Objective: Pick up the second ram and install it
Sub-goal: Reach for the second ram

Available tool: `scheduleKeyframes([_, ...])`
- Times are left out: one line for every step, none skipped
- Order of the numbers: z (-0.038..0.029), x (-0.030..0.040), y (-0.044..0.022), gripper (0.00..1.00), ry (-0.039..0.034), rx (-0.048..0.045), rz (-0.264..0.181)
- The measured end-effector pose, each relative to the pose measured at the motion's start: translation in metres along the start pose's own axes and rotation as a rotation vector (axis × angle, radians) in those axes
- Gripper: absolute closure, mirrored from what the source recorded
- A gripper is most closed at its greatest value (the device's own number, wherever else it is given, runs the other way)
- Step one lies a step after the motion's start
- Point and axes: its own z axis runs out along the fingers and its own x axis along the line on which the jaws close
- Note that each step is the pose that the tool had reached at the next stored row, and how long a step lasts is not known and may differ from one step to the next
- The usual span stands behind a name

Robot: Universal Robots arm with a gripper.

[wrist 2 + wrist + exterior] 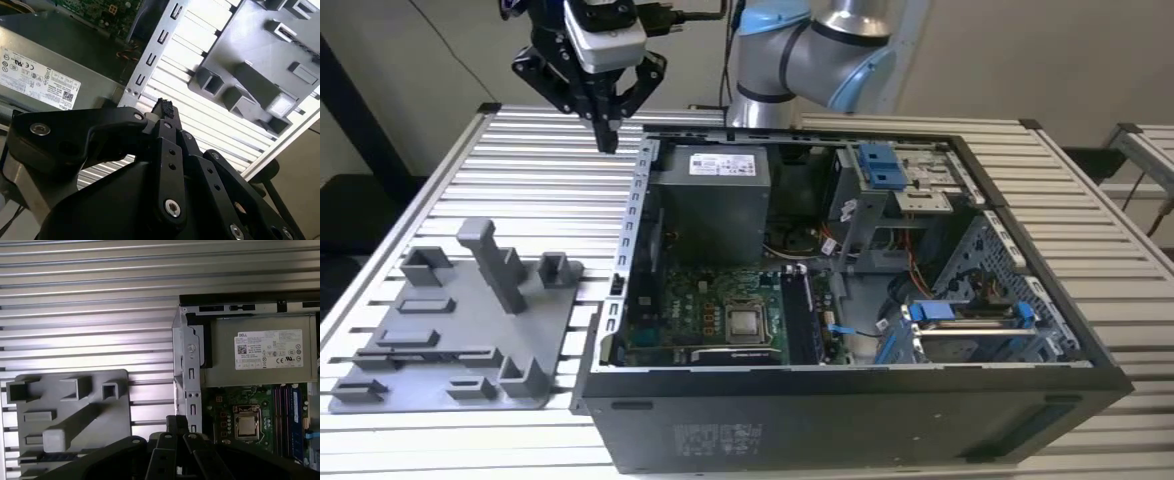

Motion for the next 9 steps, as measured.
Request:
scheduleKeyframes([0.0, 0.0015, -0.0001, 0.89, 0.0002, 0.0, 0.0])
scheduleKeyframes([-0.0001, 0.0031, -0.0002, 0.89, 0.0004, 0.0001, 0.0])
scheduleKeyframes([-0.0001, 0.0047, -0.0003, 0.89, 0.0005, 0.0, 0.0])
scheduleKeyframes([-0.0001, 0.0066, -0.0005, 0.89, 0.0006, 0.0001, 0.0])
scheduleKeyframes([-0.0001, 0.0084, -0.0006, 0.89, 0.0006, 0.0001, 0.0])
scheduleKeyframes([-0.0001, 0.0102, -0.0007, 0.89, 0.0007, 0.0001, 0.0])
scheduleKeyframes([-0.0001, 0.012, -0.0008, 0.89, 0.0007, 0.0, 0.0])
scheduleKeyframes([-0.0002, 0.014, -0.001, 0.89, 0.0007, 0.0001, 0.0])
scheduleKeyframes([-0.0002, 0.0161, -0.0011, 0.89, 0.0007, 0.0, 0.0])
